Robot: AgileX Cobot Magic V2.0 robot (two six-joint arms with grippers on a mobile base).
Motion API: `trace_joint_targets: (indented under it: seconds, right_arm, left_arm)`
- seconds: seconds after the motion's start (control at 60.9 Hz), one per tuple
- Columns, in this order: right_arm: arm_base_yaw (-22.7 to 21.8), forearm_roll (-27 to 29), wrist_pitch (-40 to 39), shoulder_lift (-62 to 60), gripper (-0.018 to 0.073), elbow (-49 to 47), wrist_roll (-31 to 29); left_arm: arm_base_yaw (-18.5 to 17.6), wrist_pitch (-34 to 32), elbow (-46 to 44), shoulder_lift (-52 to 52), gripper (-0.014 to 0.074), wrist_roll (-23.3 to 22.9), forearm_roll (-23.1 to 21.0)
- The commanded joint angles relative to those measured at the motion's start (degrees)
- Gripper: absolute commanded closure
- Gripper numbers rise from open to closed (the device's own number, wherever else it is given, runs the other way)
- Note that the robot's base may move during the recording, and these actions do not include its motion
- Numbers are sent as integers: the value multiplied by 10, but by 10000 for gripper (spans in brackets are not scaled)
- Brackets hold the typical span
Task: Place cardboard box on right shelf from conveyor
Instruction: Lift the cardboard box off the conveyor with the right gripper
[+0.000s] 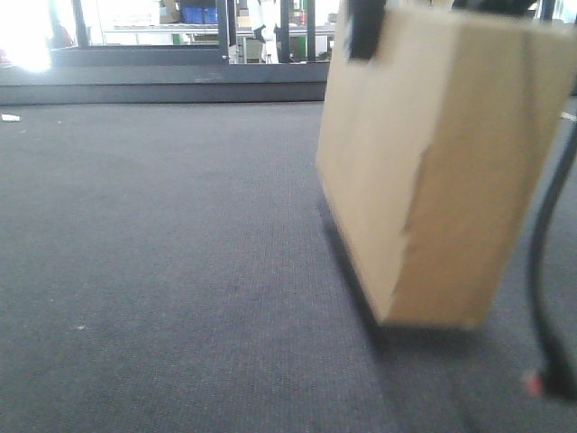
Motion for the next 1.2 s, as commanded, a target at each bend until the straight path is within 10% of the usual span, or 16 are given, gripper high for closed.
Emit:
trace_joint_targets:
  seconds: [0.0, 0.558, 1.182]
  right_arm:
    - [-33, 12, -59, -54, 510, -10, -68]
    - [-274, 48, -501, -348, 510, 347, -308]
    - [-292, 58, -569, -710, 510, 568, -338]
  left_arm:
    - [-2, -48, 3, -3, 712, 0, -5]
    - [-2, -48, 3, -3, 713, 0, -5]
    - [-2, -48, 3, -3, 713, 0, -5]
